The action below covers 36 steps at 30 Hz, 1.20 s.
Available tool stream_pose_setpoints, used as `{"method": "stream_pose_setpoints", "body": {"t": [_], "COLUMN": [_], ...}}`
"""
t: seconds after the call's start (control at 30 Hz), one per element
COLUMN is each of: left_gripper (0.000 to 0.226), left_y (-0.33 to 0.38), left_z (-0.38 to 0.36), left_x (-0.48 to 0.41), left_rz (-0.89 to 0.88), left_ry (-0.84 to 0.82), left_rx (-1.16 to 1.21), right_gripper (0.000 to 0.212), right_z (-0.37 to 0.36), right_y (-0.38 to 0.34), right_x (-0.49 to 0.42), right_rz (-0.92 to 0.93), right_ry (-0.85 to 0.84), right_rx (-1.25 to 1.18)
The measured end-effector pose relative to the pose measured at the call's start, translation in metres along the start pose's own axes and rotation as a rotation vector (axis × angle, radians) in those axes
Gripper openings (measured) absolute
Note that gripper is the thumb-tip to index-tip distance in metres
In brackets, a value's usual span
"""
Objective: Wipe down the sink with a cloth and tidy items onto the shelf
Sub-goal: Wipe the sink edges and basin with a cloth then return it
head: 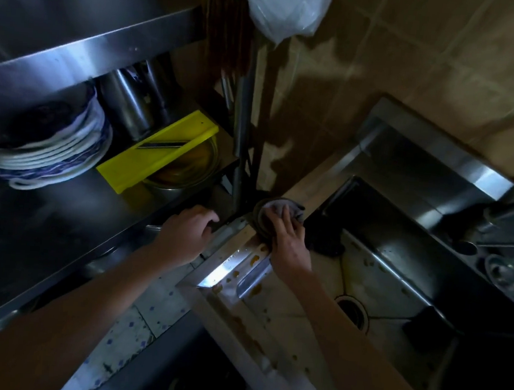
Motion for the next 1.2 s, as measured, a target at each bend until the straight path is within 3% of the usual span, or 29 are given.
{"method": "stream_pose_setpoints", "body": {"t": [0.2, 0.7, 0.87, 1.1, 1.2], "left_gripper": [0.031, 0.029, 0.028, 0.03, 0.03], "left_y": [-0.011, -0.014, -0.023, -0.034, -0.039], "left_z": [0.009, -0.001, 0.002, 0.001, 0.001], "left_x": [0.022, 0.056, 0.059, 0.069, 0.077], "left_rz": [-0.003, 0.011, 0.046, 0.075, 0.092], "left_ry": [0.029, -0.008, 0.009, 0.011, 0.025], "left_rx": [0.022, 0.064, 0.077, 0.052, 0.05], "right_gripper": [0.076, 0.067, 0.066, 0.064, 0.066], "right_z": [-0.003, -0.047, -0.03, 0.0, -0.009], "right_y": [-0.009, -0.031, -0.025, -0.017, -0.02], "right_x": [0.003, 0.061, 0.03, -0.007, 0.001], "right_rz": [-0.029, 0.21, 0.154, -0.05, 0.003], "right_ry": [-0.013, -0.097, -0.089, -0.058, -0.083], "right_rx": [0.124, 0.218, 0.24, -0.05, 0.022]}}
Point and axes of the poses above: each hand's wrist, its own x-axis away from the middle knuckle, its own z-axis out of the back of the hand, y = z × x, the point moved 7 cm from there along -x, towards the middle knuckle, and after that the axes turned 13 degrees about -z, right-handed, at the moved point
